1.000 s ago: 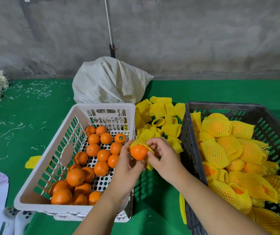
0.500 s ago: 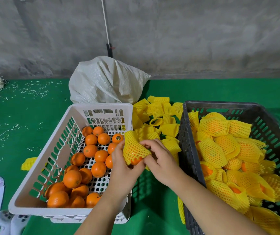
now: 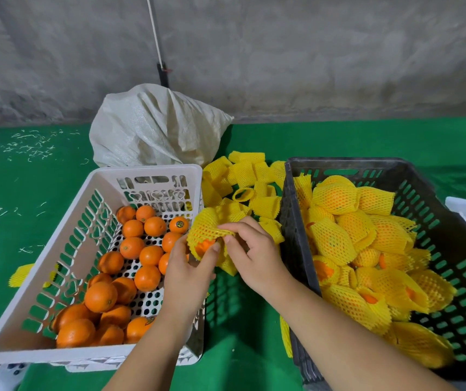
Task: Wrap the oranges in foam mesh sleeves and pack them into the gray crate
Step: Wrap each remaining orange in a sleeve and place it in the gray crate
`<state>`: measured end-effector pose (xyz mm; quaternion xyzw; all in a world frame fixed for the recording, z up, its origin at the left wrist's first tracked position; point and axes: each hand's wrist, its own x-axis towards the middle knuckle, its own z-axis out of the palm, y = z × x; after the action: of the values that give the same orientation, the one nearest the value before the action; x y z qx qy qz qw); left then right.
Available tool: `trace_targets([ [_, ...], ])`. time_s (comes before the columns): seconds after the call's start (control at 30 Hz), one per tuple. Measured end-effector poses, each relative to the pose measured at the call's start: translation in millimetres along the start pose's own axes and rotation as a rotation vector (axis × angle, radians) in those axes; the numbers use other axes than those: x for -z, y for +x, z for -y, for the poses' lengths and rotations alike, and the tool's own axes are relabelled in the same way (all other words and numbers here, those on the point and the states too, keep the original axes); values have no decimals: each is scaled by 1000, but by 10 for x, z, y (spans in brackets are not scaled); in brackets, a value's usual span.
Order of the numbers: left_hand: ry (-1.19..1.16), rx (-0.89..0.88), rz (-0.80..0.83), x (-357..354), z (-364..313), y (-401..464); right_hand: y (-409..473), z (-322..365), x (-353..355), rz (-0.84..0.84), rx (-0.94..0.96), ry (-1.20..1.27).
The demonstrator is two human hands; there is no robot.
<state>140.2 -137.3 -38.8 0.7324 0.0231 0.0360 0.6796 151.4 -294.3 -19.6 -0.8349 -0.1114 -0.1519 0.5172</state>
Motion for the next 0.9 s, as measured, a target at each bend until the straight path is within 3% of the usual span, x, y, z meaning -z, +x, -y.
trace_targets([
  [0.2,85,-8,-51,-31,7,27,29,-3,-70,84,-143,58],
  [0.37,145,12,5,-58,15,69,41,-20,-30,27,-100,41],
  [0.57,21,30,-23,-59,22,135,-6,62,17,-60,15,124],
  [0.67,5,-28,-34,7,90,106,-8,106,9,18,-223,325],
  [0.77,106,-96,48,50,151,29,14,123,-66,265,-612,571],
  [0.9,374,-146,104,34,199,-46,11,87,-123,367,-612,630],
])
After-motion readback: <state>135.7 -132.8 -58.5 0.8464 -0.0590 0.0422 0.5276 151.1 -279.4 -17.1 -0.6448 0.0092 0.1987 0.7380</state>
